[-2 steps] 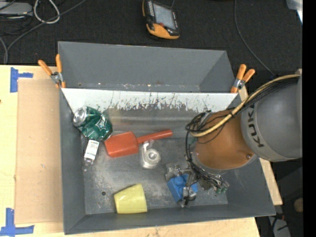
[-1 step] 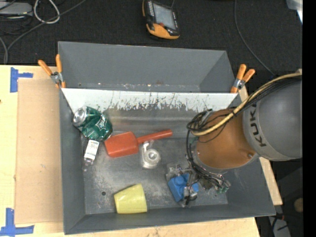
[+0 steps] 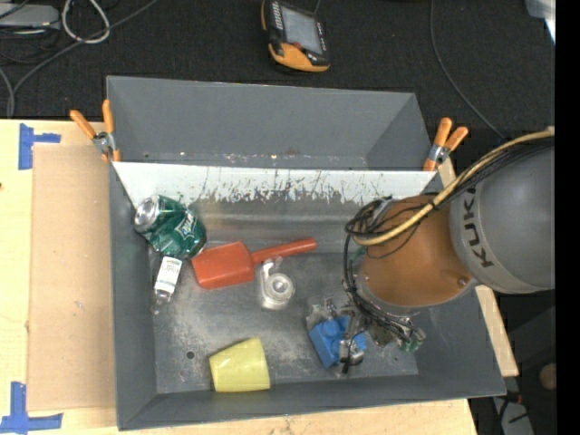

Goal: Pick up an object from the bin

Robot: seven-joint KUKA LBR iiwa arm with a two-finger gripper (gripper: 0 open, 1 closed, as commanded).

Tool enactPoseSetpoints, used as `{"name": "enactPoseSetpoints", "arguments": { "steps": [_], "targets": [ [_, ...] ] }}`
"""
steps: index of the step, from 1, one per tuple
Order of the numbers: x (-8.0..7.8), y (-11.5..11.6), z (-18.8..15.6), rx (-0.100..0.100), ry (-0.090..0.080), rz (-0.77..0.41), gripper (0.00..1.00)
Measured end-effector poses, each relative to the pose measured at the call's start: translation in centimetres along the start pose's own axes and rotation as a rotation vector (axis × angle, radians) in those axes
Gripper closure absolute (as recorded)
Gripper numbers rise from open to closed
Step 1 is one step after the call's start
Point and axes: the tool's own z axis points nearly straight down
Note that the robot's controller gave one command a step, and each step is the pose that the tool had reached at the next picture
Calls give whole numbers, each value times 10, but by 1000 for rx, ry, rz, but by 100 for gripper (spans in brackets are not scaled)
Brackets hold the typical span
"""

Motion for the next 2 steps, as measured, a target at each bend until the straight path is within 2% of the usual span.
{"name": "enactPoseSetpoints", "arguments": {
  "steps": [2],
  "targets": [
    [0, 1, -14, -1, 1, -1, 100]
  ]
}}
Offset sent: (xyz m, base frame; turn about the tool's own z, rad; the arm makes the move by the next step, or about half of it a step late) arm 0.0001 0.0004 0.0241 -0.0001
